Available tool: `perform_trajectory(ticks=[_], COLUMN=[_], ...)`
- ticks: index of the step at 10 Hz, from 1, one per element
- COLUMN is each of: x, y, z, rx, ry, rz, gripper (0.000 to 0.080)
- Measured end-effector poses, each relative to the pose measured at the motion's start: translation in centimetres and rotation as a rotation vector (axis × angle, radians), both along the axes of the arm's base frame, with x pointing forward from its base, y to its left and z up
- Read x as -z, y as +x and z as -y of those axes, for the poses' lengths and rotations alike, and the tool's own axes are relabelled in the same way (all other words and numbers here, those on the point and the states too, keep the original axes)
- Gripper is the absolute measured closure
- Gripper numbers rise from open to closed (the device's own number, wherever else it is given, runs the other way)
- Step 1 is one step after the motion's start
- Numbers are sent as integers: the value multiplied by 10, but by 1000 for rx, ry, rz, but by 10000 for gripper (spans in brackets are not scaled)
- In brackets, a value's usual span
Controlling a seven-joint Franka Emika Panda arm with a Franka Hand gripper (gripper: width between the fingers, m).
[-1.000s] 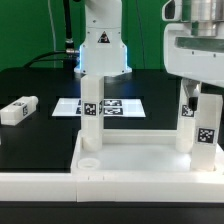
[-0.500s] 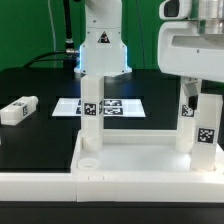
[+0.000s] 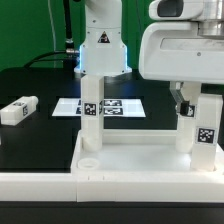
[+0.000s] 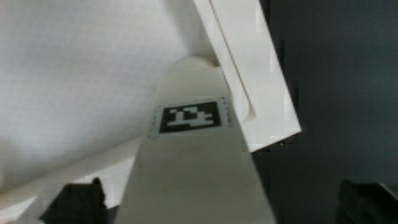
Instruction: Assemble desk
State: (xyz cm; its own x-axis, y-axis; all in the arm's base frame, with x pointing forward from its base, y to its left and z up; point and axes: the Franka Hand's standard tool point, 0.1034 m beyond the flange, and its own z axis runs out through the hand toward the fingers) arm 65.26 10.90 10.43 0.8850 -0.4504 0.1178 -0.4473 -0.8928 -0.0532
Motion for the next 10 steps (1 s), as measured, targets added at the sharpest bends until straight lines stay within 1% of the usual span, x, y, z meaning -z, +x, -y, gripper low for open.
perform_trajectory(ticks=[1,3,4,6,9,10], x=[0,1,1,1,2,2], y=[0,-1,-1,-3,-3,-4], z=[0,0,3,4,8,7], rx=[6,135,188,413,934,1115], ry=[1,19,23,44,138,178], rz=[0,-1,-4,-8,-47,-49], gripper=[178,509,509,508,508,508])
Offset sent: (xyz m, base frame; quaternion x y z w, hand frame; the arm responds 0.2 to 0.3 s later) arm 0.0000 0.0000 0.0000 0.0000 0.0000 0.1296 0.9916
